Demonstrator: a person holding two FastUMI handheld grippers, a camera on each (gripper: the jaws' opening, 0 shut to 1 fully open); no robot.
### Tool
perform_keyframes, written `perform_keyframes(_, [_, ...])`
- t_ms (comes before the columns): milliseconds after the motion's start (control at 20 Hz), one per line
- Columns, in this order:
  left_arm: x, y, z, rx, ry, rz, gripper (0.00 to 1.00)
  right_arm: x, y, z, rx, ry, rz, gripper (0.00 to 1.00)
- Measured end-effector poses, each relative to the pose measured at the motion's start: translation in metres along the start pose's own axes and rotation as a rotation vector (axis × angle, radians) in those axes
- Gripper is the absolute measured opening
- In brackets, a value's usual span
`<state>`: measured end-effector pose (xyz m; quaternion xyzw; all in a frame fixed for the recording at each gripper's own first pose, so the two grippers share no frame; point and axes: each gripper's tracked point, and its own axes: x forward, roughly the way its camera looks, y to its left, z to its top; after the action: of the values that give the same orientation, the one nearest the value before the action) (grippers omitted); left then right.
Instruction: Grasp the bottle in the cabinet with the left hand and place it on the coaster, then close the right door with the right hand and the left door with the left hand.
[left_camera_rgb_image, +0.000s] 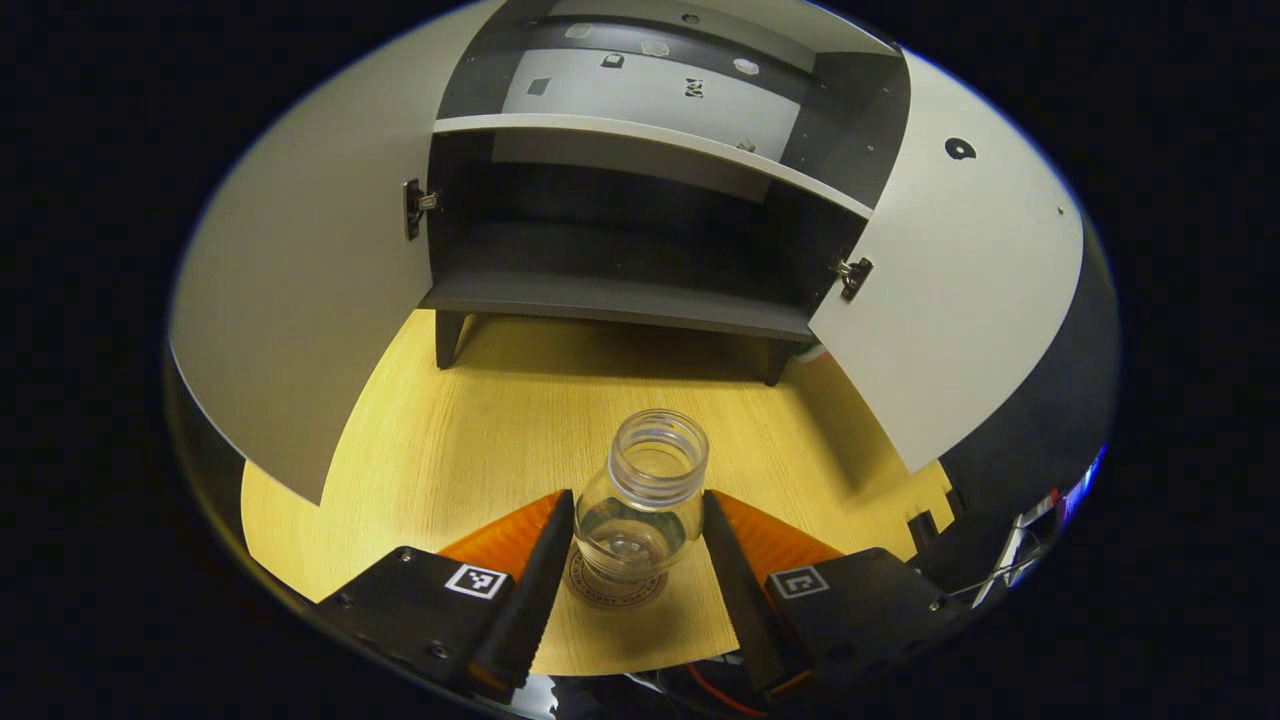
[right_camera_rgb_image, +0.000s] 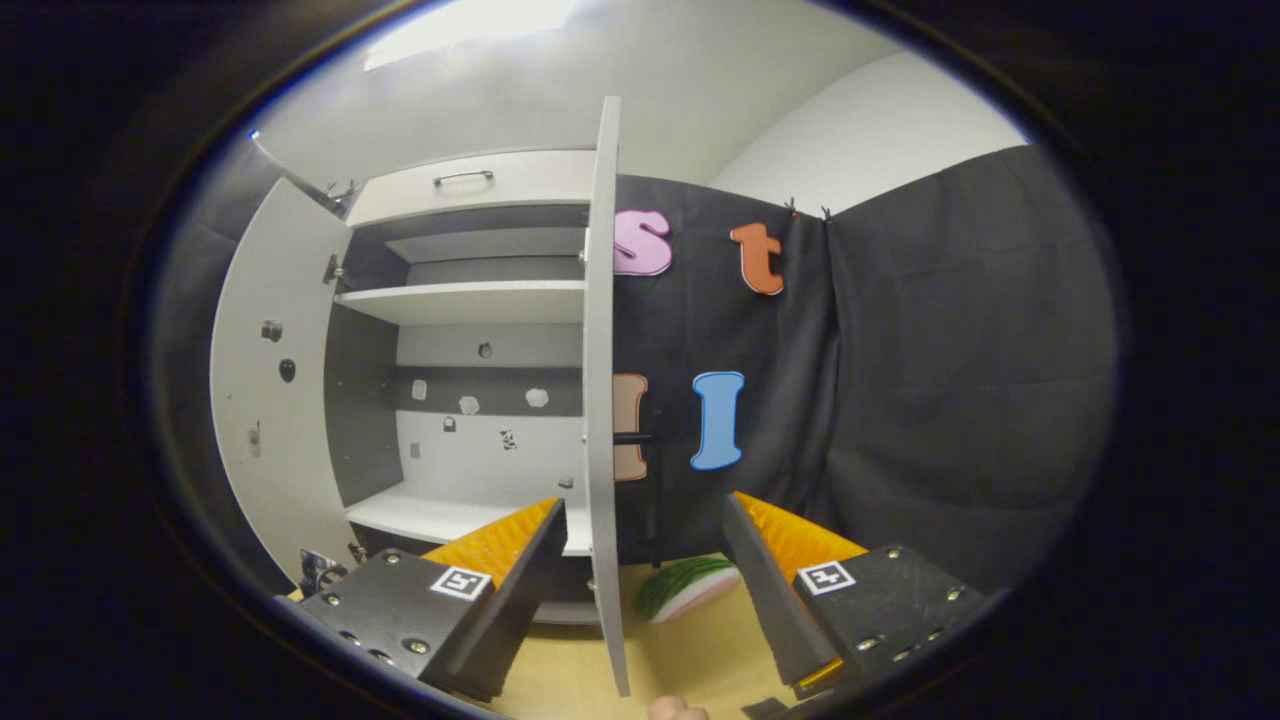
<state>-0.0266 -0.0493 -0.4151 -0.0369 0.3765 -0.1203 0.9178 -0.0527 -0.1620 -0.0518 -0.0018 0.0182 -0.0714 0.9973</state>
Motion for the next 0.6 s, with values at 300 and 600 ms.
perform_keyframes(300, [0.0002, -0.0078, -0.0017, 0.023, 0.016, -0.002, 0.82, 0.0037, -0.0019, -0.0017, -0.007, 0.003, -0.003, 0.96])
perform_keyframes(600, [-0.0027, -0.0058, 0.0060, 0.035, 0.005, 0.025, 0.94, 0.0075, -0.0013, -0.0017, -0.008, 0.000, 0.000, 0.96])
